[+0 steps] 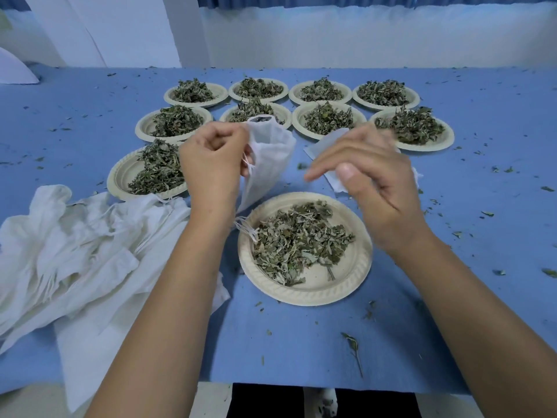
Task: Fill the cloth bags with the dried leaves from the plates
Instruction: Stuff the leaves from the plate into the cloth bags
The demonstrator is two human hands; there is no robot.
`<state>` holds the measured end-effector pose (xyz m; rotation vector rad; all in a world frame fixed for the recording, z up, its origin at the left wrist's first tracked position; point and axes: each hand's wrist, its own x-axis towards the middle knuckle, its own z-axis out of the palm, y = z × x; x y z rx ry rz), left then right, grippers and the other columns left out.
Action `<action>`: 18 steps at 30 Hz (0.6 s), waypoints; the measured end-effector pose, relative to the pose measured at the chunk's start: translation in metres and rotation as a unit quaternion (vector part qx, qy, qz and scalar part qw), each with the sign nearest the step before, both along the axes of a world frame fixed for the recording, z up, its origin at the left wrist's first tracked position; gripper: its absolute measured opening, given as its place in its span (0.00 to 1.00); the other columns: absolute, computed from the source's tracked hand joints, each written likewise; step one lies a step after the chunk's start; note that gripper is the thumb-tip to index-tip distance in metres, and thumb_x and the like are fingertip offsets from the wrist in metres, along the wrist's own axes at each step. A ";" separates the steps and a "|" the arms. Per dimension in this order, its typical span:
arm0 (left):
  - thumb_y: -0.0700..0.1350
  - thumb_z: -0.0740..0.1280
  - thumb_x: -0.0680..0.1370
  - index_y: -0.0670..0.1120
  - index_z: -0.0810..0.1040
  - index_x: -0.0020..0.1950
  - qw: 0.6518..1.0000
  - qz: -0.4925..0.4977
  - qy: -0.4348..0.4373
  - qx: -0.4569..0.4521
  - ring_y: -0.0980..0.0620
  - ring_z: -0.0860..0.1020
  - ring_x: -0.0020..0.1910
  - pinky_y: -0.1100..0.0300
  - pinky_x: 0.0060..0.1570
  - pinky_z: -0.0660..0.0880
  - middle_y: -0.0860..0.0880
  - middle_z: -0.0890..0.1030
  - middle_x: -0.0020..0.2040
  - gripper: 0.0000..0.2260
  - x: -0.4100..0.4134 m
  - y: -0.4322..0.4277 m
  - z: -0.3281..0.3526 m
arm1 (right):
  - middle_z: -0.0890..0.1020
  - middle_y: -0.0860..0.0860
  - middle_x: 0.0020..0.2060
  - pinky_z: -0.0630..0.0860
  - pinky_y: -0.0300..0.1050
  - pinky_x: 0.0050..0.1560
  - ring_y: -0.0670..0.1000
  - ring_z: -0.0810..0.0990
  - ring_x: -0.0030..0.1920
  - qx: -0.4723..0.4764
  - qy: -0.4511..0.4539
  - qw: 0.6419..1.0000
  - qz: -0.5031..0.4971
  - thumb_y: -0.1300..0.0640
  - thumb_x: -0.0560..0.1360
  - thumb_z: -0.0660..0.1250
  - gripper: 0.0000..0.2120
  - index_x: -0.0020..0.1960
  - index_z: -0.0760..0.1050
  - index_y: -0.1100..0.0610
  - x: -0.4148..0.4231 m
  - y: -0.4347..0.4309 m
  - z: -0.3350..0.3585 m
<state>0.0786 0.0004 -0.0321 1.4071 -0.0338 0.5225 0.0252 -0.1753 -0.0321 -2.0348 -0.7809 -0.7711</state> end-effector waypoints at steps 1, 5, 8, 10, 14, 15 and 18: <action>0.33 0.66 0.75 0.44 0.79 0.36 1.000 0.013 -0.003 -0.009 0.58 0.70 0.19 0.66 0.23 0.67 0.54 0.76 0.23 0.10 0.001 -0.001 0.000 | 0.84 0.49 0.43 0.66 0.55 0.59 0.53 0.78 0.50 -0.023 0.045 0.997 0.065 0.55 0.79 0.54 0.18 0.46 0.82 0.59 0.000 0.006 0.002; 0.35 0.68 0.75 0.43 0.79 0.37 0.999 0.019 -0.033 0.010 0.55 0.72 0.21 0.64 0.24 0.68 0.52 0.76 0.24 0.08 -0.001 -0.002 -0.002 | 0.82 0.46 0.51 0.58 0.47 0.68 0.45 0.70 0.60 -0.210 0.208 0.938 0.179 0.52 0.81 0.55 0.17 0.53 0.81 0.54 0.003 0.041 -0.001; 0.36 0.68 0.76 0.44 0.79 0.37 0.999 0.023 -0.038 0.009 0.56 0.72 0.21 0.64 0.24 0.68 0.53 0.76 0.24 0.09 0.001 0.000 -0.002 | 0.79 0.43 0.50 0.53 0.52 0.70 0.48 0.63 0.67 -0.362 0.210 0.900 0.123 0.48 0.83 0.49 0.18 0.46 0.75 0.50 0.011 0.055 -0.009; 0.35 0.68 0.76 0.44 0.79 0.37 0.999 0.027 -0.040 0.005 0.57 0.71 0.21 0.65 0.23 0.68 0.54 0.76 0.24 0.09 0.001 0.000 -0.001 | 0.79 0.44 0.52 0.50 0.54 0.71 0.50 0.60 0.70 -0.416 0.183 0.890 0.038 0.46 0.82 0.46 0.21 0.49 0.76 0.51 0.017 0.056 -0.010; 0.35 0.68 0.76 0.44 0.78 0.37 0.999 0.021 -0.039 -0.004 0.56 0.70 0.21 0.65 0.23 0.67 0.54 0.75 0.23 0.09 0.003 0.001 -0.001 | 0.80 0.45 0.54 0.51 0.52 0.67 0.51 0.63 0.68 -0.334 0.146 0.929 -0.055 0.46 0.81 0.52 0.18 0.56 0.77 0.53 0.019 0.043 -0.006; 0.35 0.68 0.76 0.43 0.78 0.37 0.999 0.022 -0.037 -0.003 0.55 0.70 0.21 0.64 0.23 0.67 0.54 0.75 0.23 0.09 0.003 0.001 -0.002 | 0.80 0.45 0.53 0.53 0.51 0.66 0.50 0.65 0.66 -0.326 0.137 0.933 -0.073 0.45 0.80 0.54 0.17 0.55 0.77 0.53 0.020 0.038 -0.005; 0.35 0.68 0.75 0.43 0.79 0.37 0.999 0.026 -0.033 0.008 0.55 0.70 0.20 0.63 0.24 0.68 0.54 0.76 0.24 0.08 0.002 0.000 -0.002 | 0.80 0.43 0.50 0.61 0.48 0.65 0.47 0.71 0.58 -0.269 0.183 0.945 -0.002 0.44 0.75 0.65 0.13 0.54 0.79 0.50 0.019 0.020 -0.002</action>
